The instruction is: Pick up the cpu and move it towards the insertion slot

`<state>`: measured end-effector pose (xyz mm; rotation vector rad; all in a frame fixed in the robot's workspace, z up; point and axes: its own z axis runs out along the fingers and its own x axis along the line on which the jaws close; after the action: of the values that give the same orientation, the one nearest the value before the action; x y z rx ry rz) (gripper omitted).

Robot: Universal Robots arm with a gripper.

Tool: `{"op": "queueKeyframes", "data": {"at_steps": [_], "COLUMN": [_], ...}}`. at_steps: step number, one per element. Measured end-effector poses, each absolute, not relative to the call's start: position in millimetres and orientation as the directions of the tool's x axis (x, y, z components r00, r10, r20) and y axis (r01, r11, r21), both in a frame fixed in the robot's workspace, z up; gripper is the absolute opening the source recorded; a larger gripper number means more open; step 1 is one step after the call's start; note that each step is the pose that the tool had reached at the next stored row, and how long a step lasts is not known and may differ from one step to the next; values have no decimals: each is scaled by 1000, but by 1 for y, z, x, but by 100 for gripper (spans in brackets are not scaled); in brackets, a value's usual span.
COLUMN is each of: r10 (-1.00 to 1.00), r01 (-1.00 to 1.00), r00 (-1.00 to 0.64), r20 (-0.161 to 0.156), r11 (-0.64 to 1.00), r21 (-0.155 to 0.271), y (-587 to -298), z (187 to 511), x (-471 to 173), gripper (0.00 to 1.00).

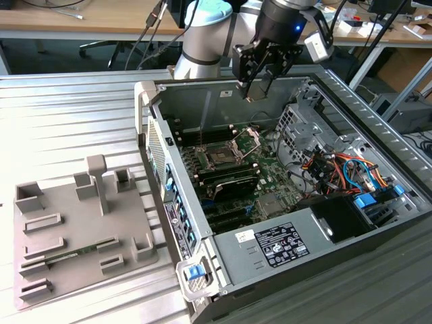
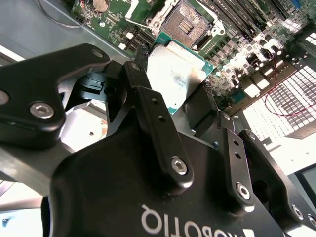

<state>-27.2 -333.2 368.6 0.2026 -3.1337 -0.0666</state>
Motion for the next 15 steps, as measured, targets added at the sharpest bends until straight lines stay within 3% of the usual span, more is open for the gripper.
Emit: {"op": "queueKeyframes", "data": {"at_steps": [15], "r10": [-129], "r01": [-129], "r00": [-992], "r20": [-2], "r11": [991], "r21": [42], "y": [-333], "z": [365], "x": [-27], "gripper": [55]}}
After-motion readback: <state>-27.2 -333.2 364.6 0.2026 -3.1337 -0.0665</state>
